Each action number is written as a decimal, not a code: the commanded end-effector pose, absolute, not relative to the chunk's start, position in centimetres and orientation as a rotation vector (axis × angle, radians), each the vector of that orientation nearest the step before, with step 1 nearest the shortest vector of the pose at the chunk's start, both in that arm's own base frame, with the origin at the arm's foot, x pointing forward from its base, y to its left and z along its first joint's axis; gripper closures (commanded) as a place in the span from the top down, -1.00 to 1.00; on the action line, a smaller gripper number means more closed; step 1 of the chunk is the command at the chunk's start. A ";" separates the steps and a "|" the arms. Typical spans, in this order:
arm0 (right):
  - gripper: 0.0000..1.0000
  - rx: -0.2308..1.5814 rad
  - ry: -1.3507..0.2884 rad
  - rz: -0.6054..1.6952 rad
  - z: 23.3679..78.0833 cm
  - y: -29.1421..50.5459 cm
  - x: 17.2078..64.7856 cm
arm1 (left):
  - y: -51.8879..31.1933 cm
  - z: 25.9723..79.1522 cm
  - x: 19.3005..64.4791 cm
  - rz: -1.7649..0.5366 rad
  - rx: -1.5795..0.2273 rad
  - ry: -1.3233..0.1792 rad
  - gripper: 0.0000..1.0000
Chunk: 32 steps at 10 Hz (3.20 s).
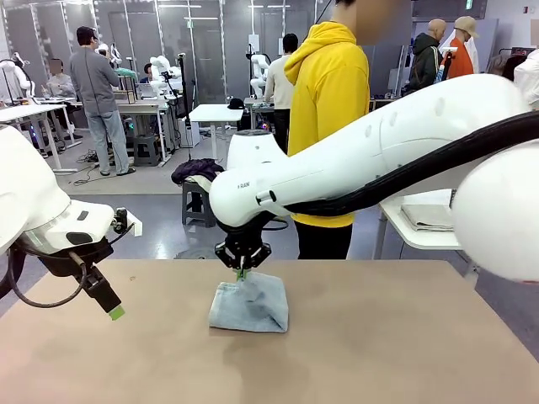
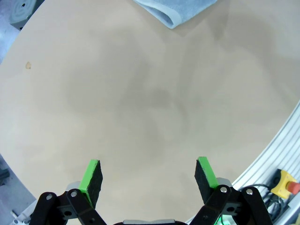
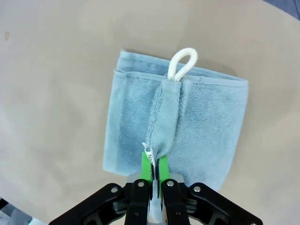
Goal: Fold the towels and place them in the basket.
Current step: When a person lays out a Towel with hook on the table, fold it in half twice, then place the folded Towel with hook on the right side of the table.
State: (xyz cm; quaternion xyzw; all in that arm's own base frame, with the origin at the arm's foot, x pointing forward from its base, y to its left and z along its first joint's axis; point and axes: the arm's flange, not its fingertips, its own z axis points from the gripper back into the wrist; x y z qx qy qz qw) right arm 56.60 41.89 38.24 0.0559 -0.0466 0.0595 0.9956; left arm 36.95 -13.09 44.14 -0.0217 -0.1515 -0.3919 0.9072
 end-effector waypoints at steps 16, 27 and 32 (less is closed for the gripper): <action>1.00 0.136 -0.101 0.070 35.2 45.3 58.0 | -13.4 44.0 37.0 -0.796 -0.038 -0.316 1.00; 1.00 0.129 -0.099 0.090 35.0 45.5 58.4 | -13.4 44.0 37.0 -0.796 -0.038 -0.316 1.00; 1.00 0.129 -0.099 0.090 35.0 45.5 58.4 | -13.4 44.0 37.0 -0.796 -0.038 -0.316 1.00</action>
